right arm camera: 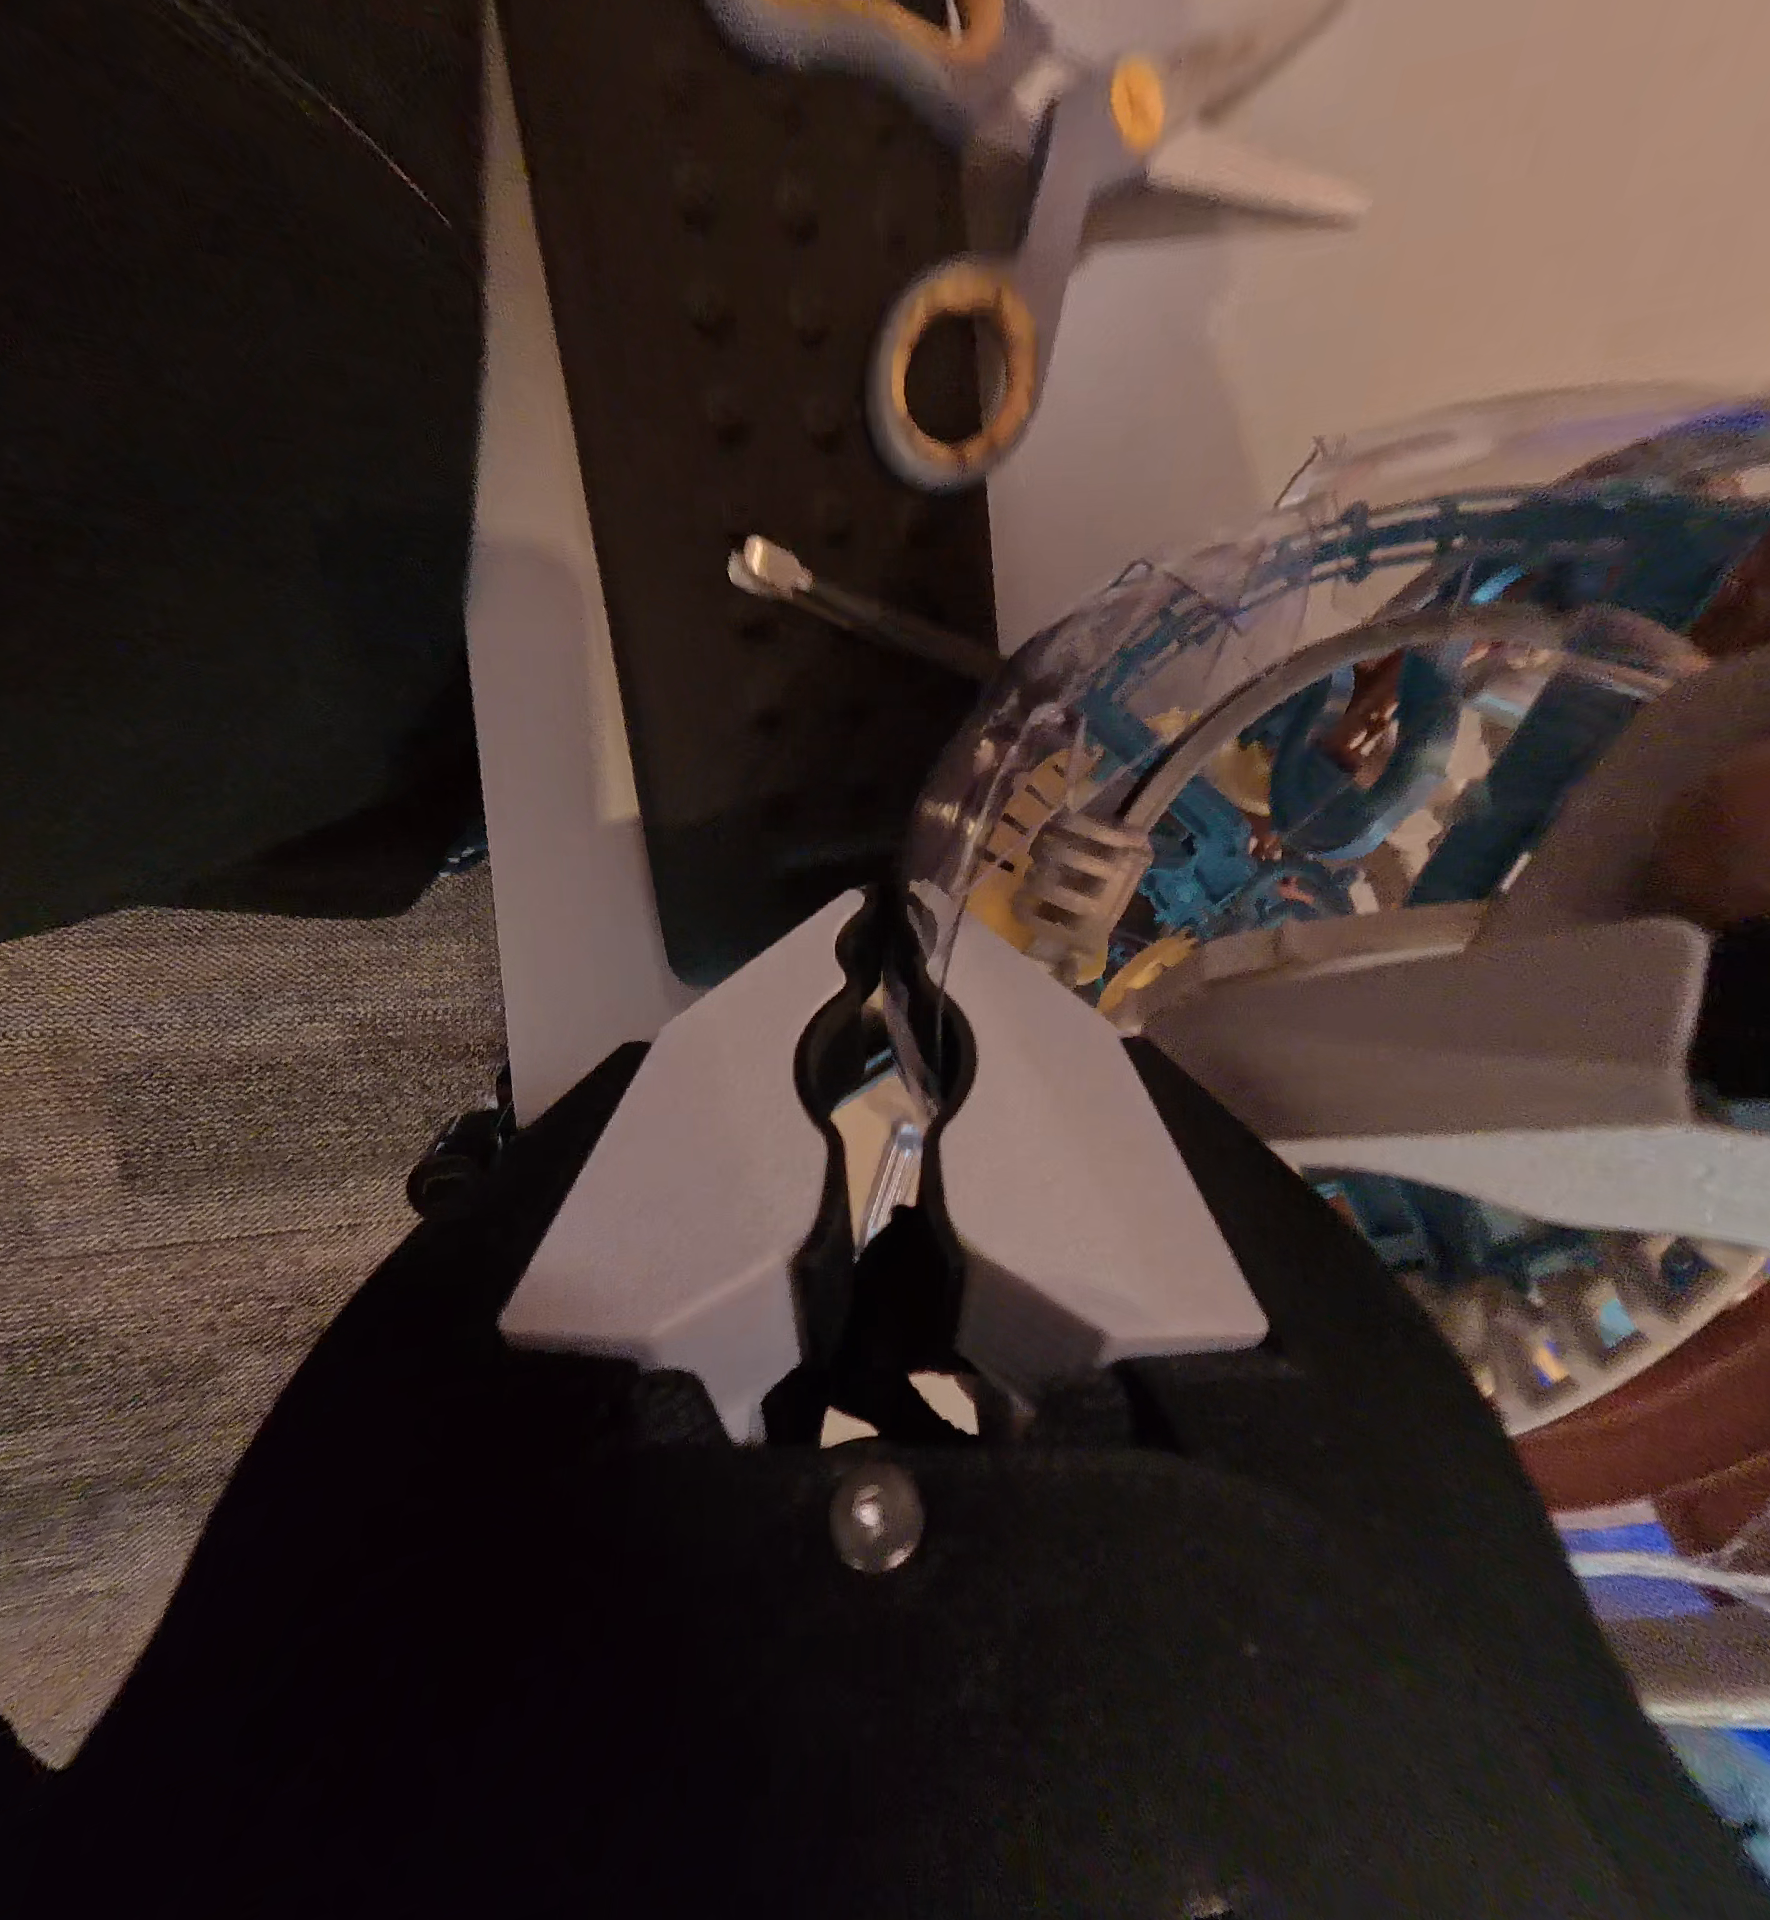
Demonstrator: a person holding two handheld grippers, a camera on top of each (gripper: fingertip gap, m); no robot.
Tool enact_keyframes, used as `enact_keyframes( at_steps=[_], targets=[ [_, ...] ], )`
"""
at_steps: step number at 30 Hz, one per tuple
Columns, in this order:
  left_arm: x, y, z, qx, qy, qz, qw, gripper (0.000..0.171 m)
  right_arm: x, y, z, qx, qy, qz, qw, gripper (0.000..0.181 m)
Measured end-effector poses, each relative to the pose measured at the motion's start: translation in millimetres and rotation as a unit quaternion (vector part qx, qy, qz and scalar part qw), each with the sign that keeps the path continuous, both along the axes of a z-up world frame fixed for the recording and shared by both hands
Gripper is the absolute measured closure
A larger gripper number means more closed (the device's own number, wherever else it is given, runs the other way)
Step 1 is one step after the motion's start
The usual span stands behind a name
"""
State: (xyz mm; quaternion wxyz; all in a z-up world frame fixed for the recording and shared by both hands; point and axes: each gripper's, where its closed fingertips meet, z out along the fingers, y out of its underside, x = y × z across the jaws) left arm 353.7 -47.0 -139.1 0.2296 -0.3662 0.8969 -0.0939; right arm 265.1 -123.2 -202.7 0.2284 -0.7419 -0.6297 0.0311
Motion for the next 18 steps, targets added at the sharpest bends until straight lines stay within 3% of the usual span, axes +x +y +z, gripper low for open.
enact_keyframes(
  at_steps=[2,6,9,12,18],
  targets=[
    [-3,14,11,0.027,-0.029,0.019,0.999,0.049,-9,9,6,0.010,0.008,0.012,1.000,0.181],
    [-6,40,16,0.043,-0.059,0.065,0.995,0.032,-29,27,21,0.003,0.048,0.046,0.998,0.181],
    [-1,59,32,0.107,-0.099,0.075,0.986,0.035,-38,41,31,-0.002,0.077,0.057,0.995,0.181],
    [6,67,38,0.107,-0.108,0.079,0.985,0.036,-51,39,41,-0.018,0.115,0.085,0.990,0.180],
    [9,70,26,0.028,-0.080,0.114,0.990,0.054,-50,46,47,-0.018,0.146,0.078,0.986,0.180]
  ],
)
